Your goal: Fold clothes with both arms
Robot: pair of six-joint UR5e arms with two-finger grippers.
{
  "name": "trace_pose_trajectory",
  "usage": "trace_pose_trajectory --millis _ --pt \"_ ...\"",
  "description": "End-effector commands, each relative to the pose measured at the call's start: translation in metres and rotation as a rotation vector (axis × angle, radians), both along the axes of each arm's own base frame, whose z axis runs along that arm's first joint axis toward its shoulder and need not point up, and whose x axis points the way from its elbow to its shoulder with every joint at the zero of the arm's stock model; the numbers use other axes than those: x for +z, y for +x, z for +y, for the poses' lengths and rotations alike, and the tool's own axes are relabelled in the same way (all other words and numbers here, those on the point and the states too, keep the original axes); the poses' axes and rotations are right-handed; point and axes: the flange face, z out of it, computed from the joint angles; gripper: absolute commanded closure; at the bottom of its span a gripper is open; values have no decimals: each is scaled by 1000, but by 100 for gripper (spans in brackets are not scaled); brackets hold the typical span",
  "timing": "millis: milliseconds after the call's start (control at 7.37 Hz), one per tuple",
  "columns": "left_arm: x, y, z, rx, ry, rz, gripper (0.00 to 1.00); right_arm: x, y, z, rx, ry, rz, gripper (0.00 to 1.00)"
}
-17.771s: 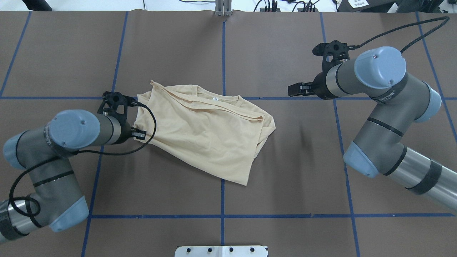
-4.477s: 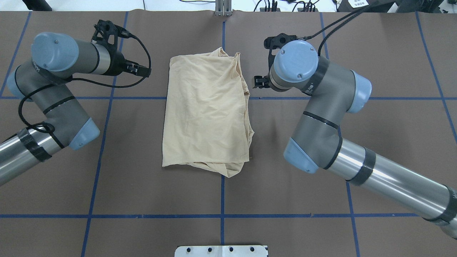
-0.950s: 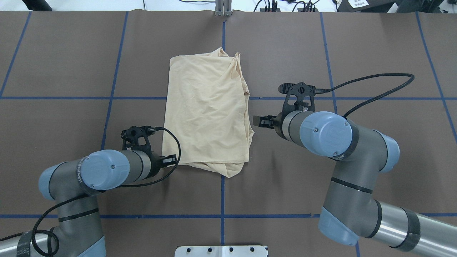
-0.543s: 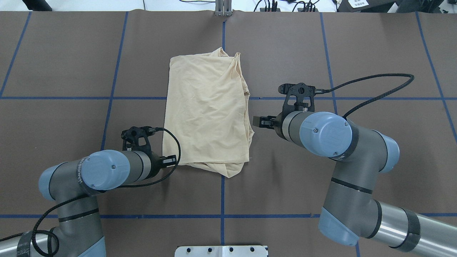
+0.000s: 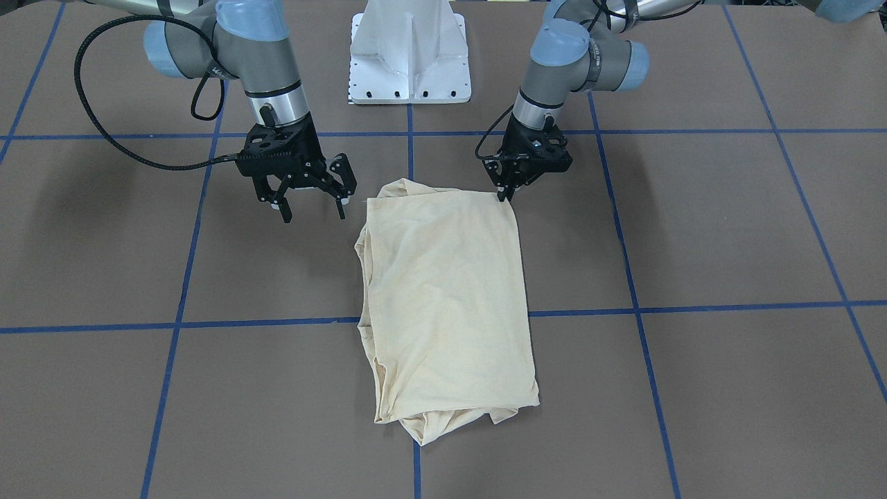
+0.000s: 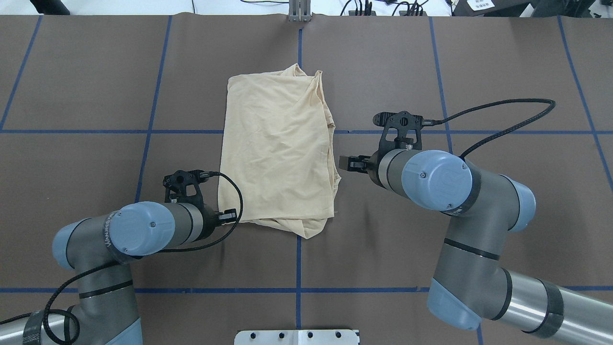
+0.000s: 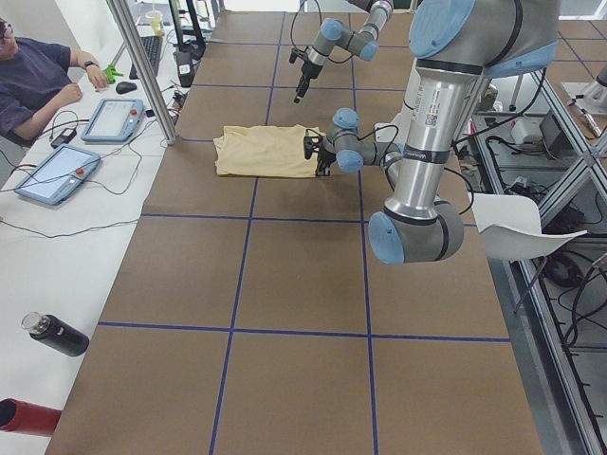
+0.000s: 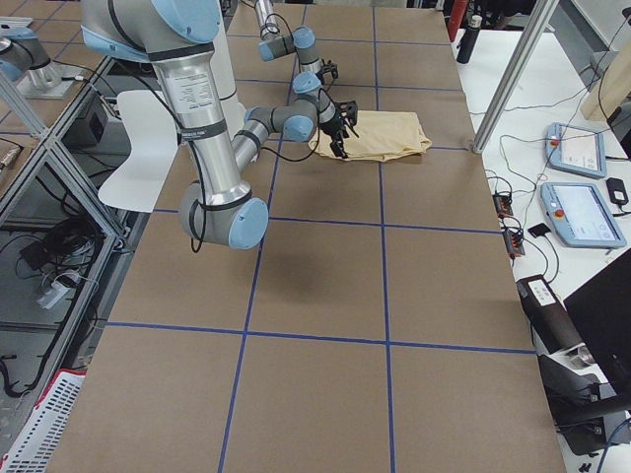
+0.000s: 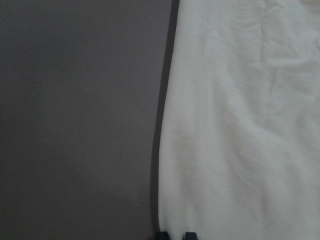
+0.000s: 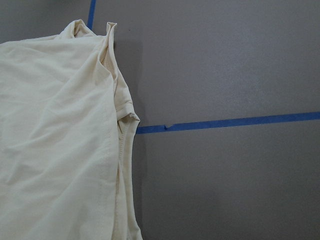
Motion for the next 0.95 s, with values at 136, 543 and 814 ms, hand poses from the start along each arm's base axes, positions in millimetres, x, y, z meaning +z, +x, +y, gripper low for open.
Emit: trace_pose_trajectory --millis 136,543,814 --pt "-11 -5 2 -2 8 22 100 3 -29 20 56 -96 -49 1" --pt "-15 -7 2 -5 9 30 100 7 -76 30 214 -169 -84 9" --pt "-17 -7 3 -4 9 35 100 4 -118 15 230 -153 -36 12"
